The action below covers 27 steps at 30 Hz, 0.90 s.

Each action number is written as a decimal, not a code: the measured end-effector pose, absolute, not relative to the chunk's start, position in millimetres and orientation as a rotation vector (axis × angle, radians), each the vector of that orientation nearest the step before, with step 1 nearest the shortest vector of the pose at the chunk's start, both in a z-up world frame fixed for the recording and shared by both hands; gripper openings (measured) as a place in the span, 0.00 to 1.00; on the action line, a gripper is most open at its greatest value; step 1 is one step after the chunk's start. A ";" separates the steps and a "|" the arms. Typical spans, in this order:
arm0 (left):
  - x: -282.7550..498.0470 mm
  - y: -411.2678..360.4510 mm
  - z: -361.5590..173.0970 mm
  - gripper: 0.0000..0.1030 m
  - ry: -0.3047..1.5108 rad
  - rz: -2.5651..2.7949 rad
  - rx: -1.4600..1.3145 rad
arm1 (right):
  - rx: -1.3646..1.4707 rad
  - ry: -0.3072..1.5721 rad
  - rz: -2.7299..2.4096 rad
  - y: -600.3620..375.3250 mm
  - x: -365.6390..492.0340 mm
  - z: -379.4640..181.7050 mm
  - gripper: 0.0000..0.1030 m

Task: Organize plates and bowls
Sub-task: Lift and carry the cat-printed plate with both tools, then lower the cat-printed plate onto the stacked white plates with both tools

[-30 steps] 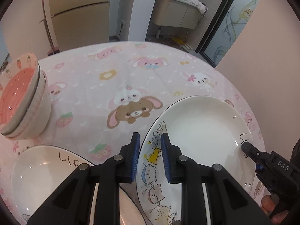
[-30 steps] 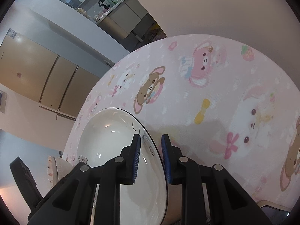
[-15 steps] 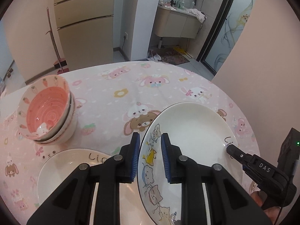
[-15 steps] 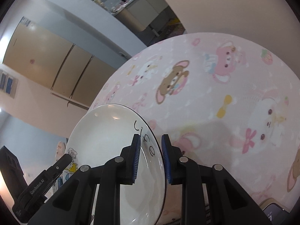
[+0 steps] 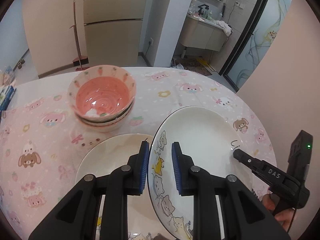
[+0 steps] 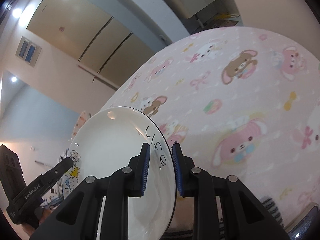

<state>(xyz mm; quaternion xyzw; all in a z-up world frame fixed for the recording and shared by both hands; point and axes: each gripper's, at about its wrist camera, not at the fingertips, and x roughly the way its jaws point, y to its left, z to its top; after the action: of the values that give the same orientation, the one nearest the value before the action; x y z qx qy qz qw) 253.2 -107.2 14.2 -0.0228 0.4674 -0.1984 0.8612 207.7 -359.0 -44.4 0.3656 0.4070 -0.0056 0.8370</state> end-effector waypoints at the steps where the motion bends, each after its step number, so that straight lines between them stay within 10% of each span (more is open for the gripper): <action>1: 250.5 -103.3 14.9 0.20 0.978 -0.412 -0.050 | 0.768 0.869 -0.001 -354.6 209.3 -45.6 0.25; 27: 233.5 -8.6 -33.0 0.20 1.018 -0.336 -0.147 | 0.522 0.922 0.146 -266.0 220.9 -50.0 0.25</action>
<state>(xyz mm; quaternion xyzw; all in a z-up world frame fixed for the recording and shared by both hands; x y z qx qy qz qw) 233.5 -8.6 -33.0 -0.0698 0.4846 -0.1597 0.8572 220.9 -266.0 -50.0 0.2487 0.4393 0.0696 0.8604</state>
